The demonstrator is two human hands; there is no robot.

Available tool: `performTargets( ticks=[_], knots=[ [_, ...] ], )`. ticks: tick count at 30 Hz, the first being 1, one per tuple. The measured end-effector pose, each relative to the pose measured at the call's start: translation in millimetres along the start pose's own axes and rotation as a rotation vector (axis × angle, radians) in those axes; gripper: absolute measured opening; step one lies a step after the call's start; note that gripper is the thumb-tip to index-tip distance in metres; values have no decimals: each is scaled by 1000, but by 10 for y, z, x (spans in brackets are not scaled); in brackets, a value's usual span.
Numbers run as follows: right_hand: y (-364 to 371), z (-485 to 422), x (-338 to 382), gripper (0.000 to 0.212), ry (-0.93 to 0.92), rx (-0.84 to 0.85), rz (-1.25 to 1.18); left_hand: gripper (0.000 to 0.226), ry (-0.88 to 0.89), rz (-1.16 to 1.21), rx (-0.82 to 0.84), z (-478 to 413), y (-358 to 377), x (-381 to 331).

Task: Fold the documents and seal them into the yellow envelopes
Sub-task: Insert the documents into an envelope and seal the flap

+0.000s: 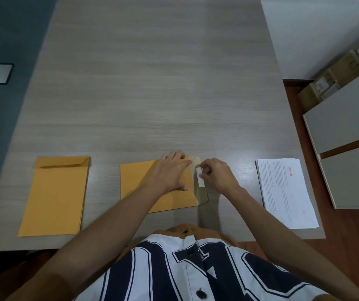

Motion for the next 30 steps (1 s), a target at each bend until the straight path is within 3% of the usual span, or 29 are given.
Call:
performTargets(
  ticks=[24,30],
  knots=[
    [58,-14,12,17,112,-58,-108,92,-3,23,-5,24,-29,4],
    [15,-12,70,15,143,-59,-278,91,-3,22,-4,17,-12,7]
  ],
)
Point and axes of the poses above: each hand's wrist, its own z-axis away from the middle knuckle, its own y-axis out of the palm, x = y × z, the point moved 9 cm from there along -z, towards the middle knuckle, and after that the axes turned 15 degrees about -y, right-handed, at the moved point
